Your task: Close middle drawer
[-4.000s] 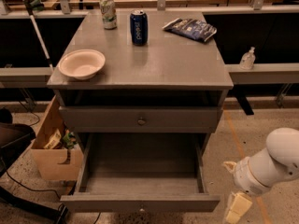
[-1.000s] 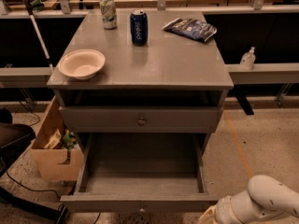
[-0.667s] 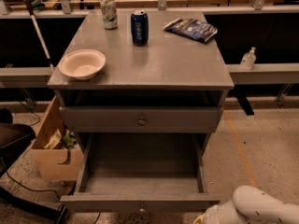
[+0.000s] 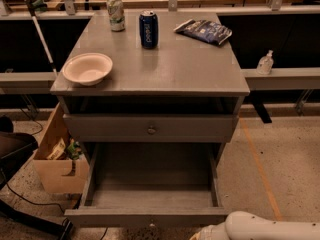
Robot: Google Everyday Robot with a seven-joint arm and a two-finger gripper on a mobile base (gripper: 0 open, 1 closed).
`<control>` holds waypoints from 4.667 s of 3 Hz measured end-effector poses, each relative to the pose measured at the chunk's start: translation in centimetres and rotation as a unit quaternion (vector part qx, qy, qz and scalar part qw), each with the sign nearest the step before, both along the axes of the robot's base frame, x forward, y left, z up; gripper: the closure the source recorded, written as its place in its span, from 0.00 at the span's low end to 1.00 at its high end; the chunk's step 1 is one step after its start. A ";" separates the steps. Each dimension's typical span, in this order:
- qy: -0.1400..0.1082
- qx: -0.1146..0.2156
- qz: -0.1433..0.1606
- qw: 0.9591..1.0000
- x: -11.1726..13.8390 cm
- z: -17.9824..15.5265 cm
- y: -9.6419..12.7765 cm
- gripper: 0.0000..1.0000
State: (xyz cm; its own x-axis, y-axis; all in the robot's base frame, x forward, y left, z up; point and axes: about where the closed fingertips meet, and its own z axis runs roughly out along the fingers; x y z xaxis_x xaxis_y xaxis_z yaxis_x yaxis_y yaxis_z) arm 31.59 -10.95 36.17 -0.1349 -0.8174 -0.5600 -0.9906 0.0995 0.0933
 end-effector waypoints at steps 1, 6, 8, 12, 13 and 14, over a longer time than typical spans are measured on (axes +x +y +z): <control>-0.016 -0.004 0.011 1.000 1.9 -1.2 1.8 1.00; -0.030 0.002 0.013 0.999 7.8 -2.2 4.1 1.00; -0.036 0.006 0.011 0.999 9.9 -1.5 4.6 1.00; -0.071 0.019 -0.015 0.997 17.6 4.3 3.6 1.00; -0.073 0.018 -0.019 0.997 18.3 4.0 2.9 1.00; -0.073 0.019 -0.019 0.997 18.3 4.0 2.9 1.00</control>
Offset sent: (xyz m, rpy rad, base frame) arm 0.0685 0.0434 -0.0238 -0.0134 -0.0846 0.0411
